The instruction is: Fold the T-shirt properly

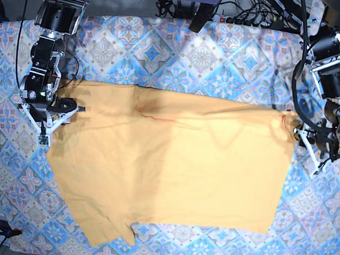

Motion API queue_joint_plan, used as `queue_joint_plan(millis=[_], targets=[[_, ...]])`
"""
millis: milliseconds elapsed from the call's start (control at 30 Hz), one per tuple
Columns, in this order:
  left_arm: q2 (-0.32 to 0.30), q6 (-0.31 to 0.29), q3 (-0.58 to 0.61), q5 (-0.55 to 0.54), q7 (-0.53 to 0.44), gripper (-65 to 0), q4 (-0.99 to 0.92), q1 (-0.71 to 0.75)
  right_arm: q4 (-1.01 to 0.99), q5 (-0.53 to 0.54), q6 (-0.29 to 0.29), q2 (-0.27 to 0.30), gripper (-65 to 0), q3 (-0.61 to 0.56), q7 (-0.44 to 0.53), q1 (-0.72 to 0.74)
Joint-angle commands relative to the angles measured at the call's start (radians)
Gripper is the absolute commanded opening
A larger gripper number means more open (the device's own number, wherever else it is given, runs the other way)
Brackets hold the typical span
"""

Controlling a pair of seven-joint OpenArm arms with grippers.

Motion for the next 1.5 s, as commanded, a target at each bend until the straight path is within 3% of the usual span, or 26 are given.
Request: queue_joint_plan(millis=[0,100,233,467,700,900,1100,1267,1400,1467], targets=[[-0.037,-0.001,-0.001,-0.056,-0.003,-34.6,0.066,0.004,0.021,0.009,-0.003,0.013,-38.9,0.004,0.027,0.028],[-0.068,-0.001,-0.006,-0.225,-0.003,-28.6,0.244,0.072,0.021,0.009,-0.003,0.013,-36.0,0.004,0.027,0.027],[-0.088,-0.001,-0.037,-0.356,-0.003,-28.0,0.419,0.165,0.021,0.009,-0.003,0.011,-35.6,0.002,0.027,0.027],[-0.075,-0.001,-0.080,-0.356,-0.003,-27.5,0.293,0.233,0.021,0.009,-0.003,0.013,-35.5,0.002,0.027,-0.019],[-0.069,-0.001,-0.077,-0.321,-0.003,-27.3,0.284,0.265,0.021,0.009,-0.003,0.013,-35.6,0.004,0.027,-0.050],[-0.042,-0.001,-0.074,-0.212,-0.003,-27.3,0.118,0.221,0.026,0.009,-0.003,0.025,-35.7,0.004,0.027,-0.068],[-0.040,-0.001,0.034,-0.226,-0.003,-27.3,-0.013,0.169,0.027,0.009,-0.003,0.026,-35.7,0.004,0.027,-0.070],[-0.028,-0.001,0.038,-0.232,-0.003,-27.3,-0.052,0.132,0.027,0.009,0.000,0.026,-35.7,0.002,0.027,-0.070],[-0.031,-0.001,0.038,-0.232,-0.003,-27.3,-0.052,0.122,0.021,0.009,0.107,0.025,-35.7,0.004,0.027,-0.067],[-0.031,-0.001,0.038,-0.229,-0.003,-27.3,-0.052,0.106,0.015,0.010,0.120,0.023,-35.7,0.007,0.027,-0.064]])
